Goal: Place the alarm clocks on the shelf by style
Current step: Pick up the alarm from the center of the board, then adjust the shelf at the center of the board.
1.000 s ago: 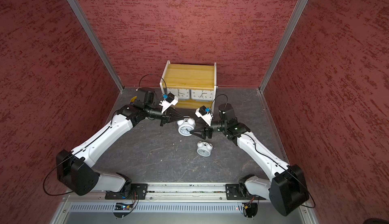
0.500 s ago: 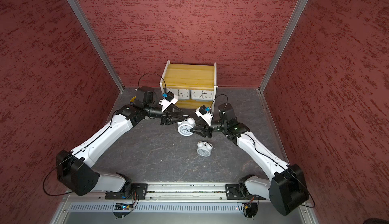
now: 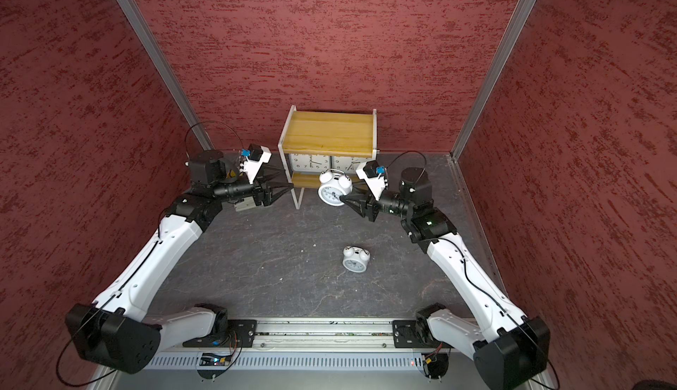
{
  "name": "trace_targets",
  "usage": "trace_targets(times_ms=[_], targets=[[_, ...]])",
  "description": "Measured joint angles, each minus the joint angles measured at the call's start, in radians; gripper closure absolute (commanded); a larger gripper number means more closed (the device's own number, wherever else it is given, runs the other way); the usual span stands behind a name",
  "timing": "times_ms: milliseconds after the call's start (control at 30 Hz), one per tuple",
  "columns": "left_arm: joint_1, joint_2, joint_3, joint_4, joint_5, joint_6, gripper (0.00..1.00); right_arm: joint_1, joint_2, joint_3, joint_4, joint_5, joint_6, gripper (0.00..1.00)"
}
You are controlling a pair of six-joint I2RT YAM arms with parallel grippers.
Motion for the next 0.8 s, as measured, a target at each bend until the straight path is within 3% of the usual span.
trace_targets(times_ms=[267, 600, 800], targets=[[0.047, 0.053, 0.001, 0.032, -0.167, -0.05, 0.31, -0.044, 0.094, 0.264, -0.014, 0.039, 0.01, 0.76], [0.048, 0.234, 0.056, 0.081, -0.159, -0.086, 0.49, -0.08, 0.296, 0.5, -0.104, 0.164, 0.012, 0.76], [0.047, 0.295, 0.103, 0.087, -0.124, -0.09, 0.53, -0.09, 0.384, 0.573, -0.147, 0.188, 0.012, 0.75]])
